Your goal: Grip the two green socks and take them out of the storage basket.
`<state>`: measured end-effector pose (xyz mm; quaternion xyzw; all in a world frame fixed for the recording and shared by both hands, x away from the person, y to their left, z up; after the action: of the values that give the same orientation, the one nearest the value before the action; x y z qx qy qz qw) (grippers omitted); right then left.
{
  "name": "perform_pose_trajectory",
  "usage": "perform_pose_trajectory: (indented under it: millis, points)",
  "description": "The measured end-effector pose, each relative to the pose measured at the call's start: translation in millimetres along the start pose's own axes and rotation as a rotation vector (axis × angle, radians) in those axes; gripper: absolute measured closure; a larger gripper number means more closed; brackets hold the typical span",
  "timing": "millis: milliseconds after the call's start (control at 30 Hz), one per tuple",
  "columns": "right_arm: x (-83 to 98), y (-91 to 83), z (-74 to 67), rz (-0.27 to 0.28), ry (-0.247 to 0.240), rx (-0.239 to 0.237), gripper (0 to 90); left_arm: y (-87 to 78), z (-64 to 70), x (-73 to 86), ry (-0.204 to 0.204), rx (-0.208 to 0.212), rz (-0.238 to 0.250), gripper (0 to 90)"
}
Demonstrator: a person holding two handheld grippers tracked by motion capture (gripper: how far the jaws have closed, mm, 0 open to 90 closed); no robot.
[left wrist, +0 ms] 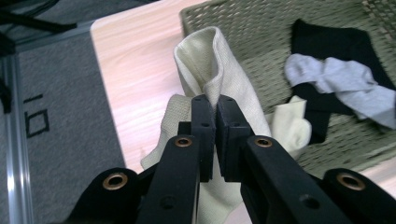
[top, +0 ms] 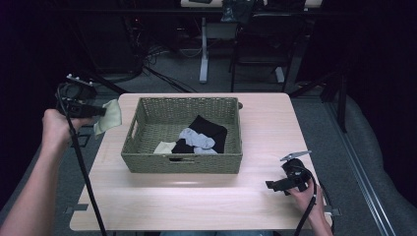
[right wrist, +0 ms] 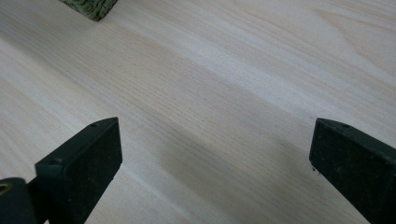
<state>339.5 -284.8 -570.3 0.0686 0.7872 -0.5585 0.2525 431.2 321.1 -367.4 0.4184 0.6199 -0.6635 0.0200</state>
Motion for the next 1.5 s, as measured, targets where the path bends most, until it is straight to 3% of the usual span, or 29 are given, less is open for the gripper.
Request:
perform_pose_trajectory:
  millis: [333,500,800,1067,1300,1500]
  points:
    - [0.7,-0.2,3.5,0.001,0.011,0.000,1.9,18.6,-12.0,29.5,-0.053,-0.033,-0.031,86.7]
    - [1.9,-1.5,1.8,0.013,0.011,0.006,1.9,37.2,-15.7,44.7,-0.078,-0.048,-0.060,86.7]
    - [2.4,-1.5,2.7,0.010,0.012,0.005,1.9,68.0,-13.7,65.2,-0.109,-0.019,-0.088,86.7]
    - [2.8,-2.8,3.1,0.008,0.009,0.003,1.7,90.9,-7.1,80.2,-0.110,0.001,-0.098,86.7]
    - [2.7,-2.9,3.3,0.008,0.011,0.001,1.7,114.8,-2.7,97.1,-0.145,0.014,-0.103,86.5]
    - [2.6,-3.1,3.1,0.008,0.009,0.003,1.7,140.0,2.3,113.4,-0.166,0.031,-0.153,86.4]
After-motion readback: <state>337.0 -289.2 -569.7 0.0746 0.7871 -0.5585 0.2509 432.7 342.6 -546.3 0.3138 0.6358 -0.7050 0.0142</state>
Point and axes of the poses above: each handheld gripper's, and its own axes: y roughly forward along the jaws, x roughly out of its underside, z roughly to its right, the point moved 2 cm from there along y, roughly forward along the jaws, and after that the axes turned 13 degrees about y, right-handed, at the moved point
